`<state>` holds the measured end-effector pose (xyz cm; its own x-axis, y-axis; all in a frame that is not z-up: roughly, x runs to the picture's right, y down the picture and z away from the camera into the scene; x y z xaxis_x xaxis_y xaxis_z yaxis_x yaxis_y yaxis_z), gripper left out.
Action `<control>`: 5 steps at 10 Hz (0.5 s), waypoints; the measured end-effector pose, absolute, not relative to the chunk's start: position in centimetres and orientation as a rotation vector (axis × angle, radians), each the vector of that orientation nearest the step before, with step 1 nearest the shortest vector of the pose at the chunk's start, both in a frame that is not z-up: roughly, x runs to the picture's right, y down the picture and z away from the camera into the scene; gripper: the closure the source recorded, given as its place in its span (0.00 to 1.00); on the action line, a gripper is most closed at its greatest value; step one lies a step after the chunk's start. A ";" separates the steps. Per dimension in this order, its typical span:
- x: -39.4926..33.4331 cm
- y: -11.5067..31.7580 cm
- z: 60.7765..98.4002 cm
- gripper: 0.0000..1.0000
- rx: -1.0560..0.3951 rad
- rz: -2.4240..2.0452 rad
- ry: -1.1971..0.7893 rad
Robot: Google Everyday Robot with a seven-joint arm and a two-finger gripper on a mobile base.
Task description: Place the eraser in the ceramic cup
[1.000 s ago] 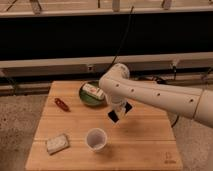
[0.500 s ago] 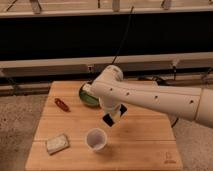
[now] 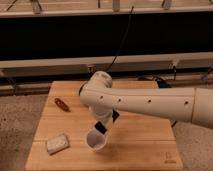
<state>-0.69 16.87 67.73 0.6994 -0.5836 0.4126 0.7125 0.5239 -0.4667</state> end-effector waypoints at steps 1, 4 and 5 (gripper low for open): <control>-0.8 17.0 67.6 1.00 -0.654 -0.792 -0.218; -2.5 18.3 66.8 1.00 -0.648 -0.829 -0.244; -2.8 18.6 66.6 1.00 -0.650 -0.840 -0.249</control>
<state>-2.77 18.64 66.57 0.6527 -0.6098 0.4497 0.7564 0.4899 -0.4335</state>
